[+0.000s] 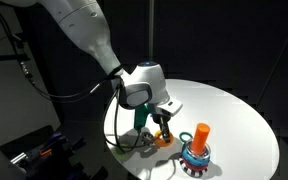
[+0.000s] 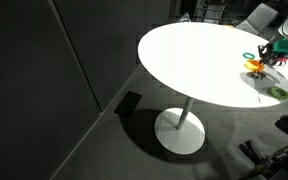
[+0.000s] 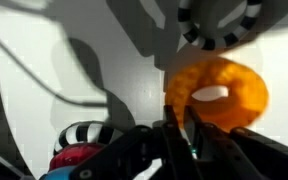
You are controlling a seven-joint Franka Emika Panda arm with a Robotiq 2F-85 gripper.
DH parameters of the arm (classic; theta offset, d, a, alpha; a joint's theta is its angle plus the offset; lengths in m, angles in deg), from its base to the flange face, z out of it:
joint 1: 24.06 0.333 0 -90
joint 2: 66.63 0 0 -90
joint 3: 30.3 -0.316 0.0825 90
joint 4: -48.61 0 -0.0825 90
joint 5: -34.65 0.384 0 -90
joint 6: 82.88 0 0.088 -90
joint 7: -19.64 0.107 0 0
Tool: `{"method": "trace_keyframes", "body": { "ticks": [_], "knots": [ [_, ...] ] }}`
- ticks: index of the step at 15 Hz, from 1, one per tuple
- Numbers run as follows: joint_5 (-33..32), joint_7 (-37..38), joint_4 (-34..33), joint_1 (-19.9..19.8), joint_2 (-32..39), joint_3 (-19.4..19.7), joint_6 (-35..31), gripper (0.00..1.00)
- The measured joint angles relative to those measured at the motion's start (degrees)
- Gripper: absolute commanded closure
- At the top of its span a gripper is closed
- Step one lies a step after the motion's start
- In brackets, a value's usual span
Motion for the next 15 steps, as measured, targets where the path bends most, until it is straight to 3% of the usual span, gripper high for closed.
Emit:
{"method": "trace_keyframes", "body": {
  "ticks": [6, 7, 9, 15],
  "knots": [
    [0.0, 0.0, -0.3, 0.0, 0.0, 0.6, -0.1, 0.93],
    [0.0, 0.0, -0.3, 0.0, 0.0, 0.6, -0.1, 0.71],
    [0.0, 0.0, -0.3, 0.0, -0.1, 0.6, -0.1, 0.59],
    [0.0, 0.0, -0.2, -0.2, -0.1, 0.6, 0.0, 0.11]
  ]
}}
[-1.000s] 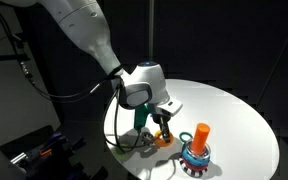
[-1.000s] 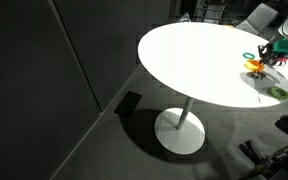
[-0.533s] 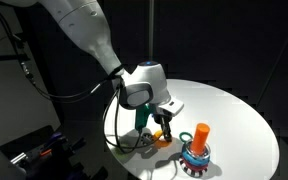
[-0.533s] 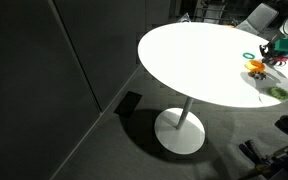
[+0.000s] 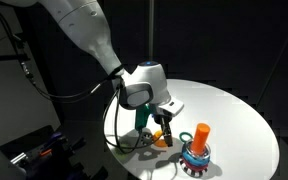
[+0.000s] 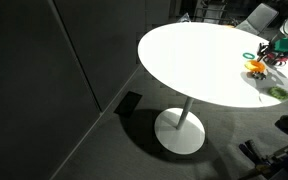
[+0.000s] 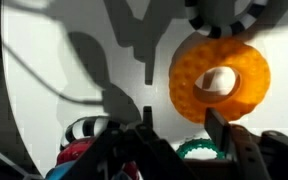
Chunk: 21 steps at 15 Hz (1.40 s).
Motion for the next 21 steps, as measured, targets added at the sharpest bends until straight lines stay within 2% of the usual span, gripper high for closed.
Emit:
{"method": "trace_keyframes", "body": {
  "ticks": [2, 9, 10, 11, 15, 17, 18, 20, 21],
  "knots": [
    [0.2, 0.0, 0.0, -0.3, 0.0, -0.3, 0.2, 0.00],
    [0.8, -0.1, 0.2, -2.3, 0.0, -2.8, 1.8, 0.00],
    [0.8, -0.1, 0.3, -2.4, 0.0, -2.9, 2.1, 0.09],
    [0.8, -0.1, 0.3, -2.5, 0.0, -2.9, 2.4, 0.26],
    [0.8, -0.1, 0.3, -2.7, 0.0, -2.9, 2.9, 0.60],
    [0.8, -0.1, 0.3, -2.7, 0.1, -2.9, 3.0, 0.71],
    [0.8, -0.1, 0.3, -2.7, 0.1, -2.9, 3.0, 0.84],
    [0.8, -0.1, 0.3, -2.7, 0.1, -2.9, 3.1, 0.96],
    [0.8, -0.1, 0.3, -2.7, 0.0, -2.9, 3.1, 0.95]
  ]
}}
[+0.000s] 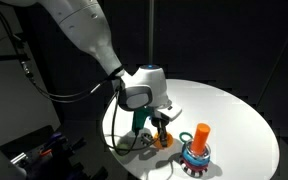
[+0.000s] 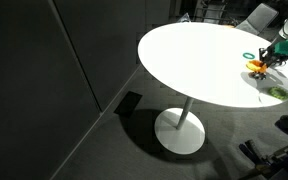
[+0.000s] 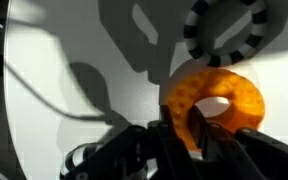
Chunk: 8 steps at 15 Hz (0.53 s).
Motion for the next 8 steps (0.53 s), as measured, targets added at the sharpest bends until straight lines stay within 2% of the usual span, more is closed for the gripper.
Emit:
{"method": "trace_keyframes", "body": {
  "ticks": [1, 3, 4, 8],
  "knots": [
    [0.0, 0.0, 0.0, 0.0, 0.0, -0.1, 0.0, 0.93],
    [0.0, 0.0, -0.1, 0.0, 0.0, -0.2, 0.0, 0.99],
    [0.0, 0.0, -0.1, 0.0, 0.0, -0.2, 0.0, 0.95],
    [0.0, 0.0, -0.1, 0.0, -0.1, -0.1, 0.0, 0.96]
  ]
}}
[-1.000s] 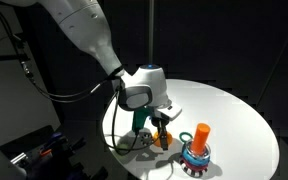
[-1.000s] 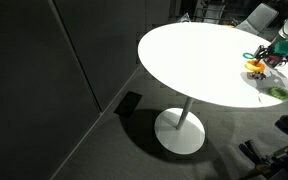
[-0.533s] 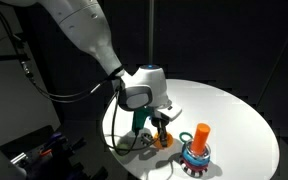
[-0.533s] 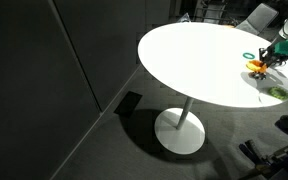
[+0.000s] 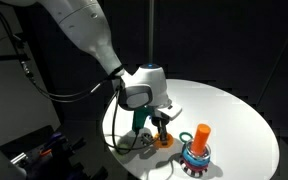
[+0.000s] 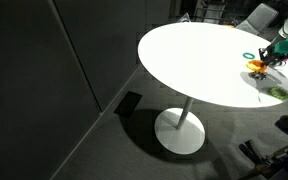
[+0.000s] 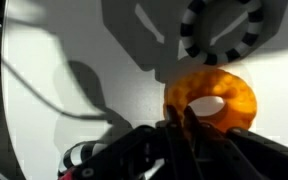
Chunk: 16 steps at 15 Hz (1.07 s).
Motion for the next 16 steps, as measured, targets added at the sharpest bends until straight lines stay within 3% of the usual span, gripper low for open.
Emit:
{"method": "trace_keyframes", "body": {
  "ticks": [16],
  "knots": [
    [-0.3, 0.0, -0.3, 0.0, -11.8, 1.7, 4.0, 0.96]
  ]
}}
